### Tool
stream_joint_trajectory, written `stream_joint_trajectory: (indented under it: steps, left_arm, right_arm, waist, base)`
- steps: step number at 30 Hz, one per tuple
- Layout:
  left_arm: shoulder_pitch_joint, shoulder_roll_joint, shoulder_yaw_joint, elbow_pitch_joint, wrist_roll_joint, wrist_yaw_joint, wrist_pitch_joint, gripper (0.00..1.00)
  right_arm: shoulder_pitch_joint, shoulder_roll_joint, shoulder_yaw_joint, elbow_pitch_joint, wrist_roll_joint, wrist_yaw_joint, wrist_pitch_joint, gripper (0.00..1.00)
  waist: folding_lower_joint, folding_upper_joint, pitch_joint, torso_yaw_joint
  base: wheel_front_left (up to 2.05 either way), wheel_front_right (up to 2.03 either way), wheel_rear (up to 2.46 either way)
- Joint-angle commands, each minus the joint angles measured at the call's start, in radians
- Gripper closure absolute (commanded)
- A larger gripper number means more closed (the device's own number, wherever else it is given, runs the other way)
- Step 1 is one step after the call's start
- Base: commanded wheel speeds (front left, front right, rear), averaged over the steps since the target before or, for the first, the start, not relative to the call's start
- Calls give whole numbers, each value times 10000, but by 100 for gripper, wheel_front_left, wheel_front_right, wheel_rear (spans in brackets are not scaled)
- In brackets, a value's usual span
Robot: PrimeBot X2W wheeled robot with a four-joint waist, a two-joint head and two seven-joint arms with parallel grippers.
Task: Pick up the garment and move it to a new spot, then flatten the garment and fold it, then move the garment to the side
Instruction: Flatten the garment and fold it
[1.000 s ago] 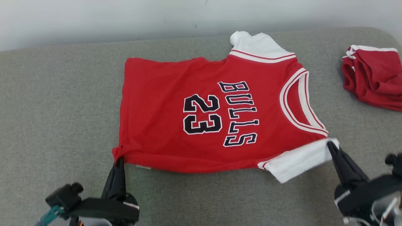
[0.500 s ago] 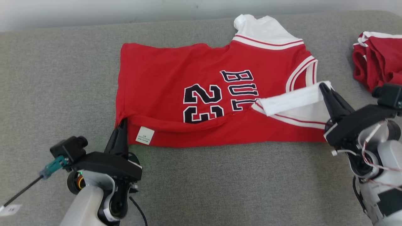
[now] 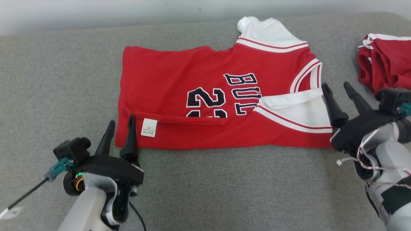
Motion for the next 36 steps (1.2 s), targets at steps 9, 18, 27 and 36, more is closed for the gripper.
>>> stream_joint_trajectory:
  steps: [9,18,27,36]
  left_arm:
    - [1078,434,-305,65,518,137,-140,0]
    - [1043,658,-539,320,975,353,-186,0]
    - [352,733,-561,1097,1003,227,-128,0]
    - [246,480,-595,1933,886,-124,-228,100]
  right_arm:
    - [1372,-521,840,-20,232,1,-756,0]
    - [1715,-391,1259,246,-115,1,-977,0]
    - [1310,34,1387,1139,-213,1,-1096,0]
    - [1079,475,1461,1717,184,1,-1366,100]
  waist:
    - [0,-1,-413,-94]
    - [0,-1,-301,-281]
    - [0,-1,-105,-409]
    - [0,-1,-310,-384]
  base:
    - [0,0,0]
    - [0,0,0]
    - [0,0,0]
    - [0,0,0]
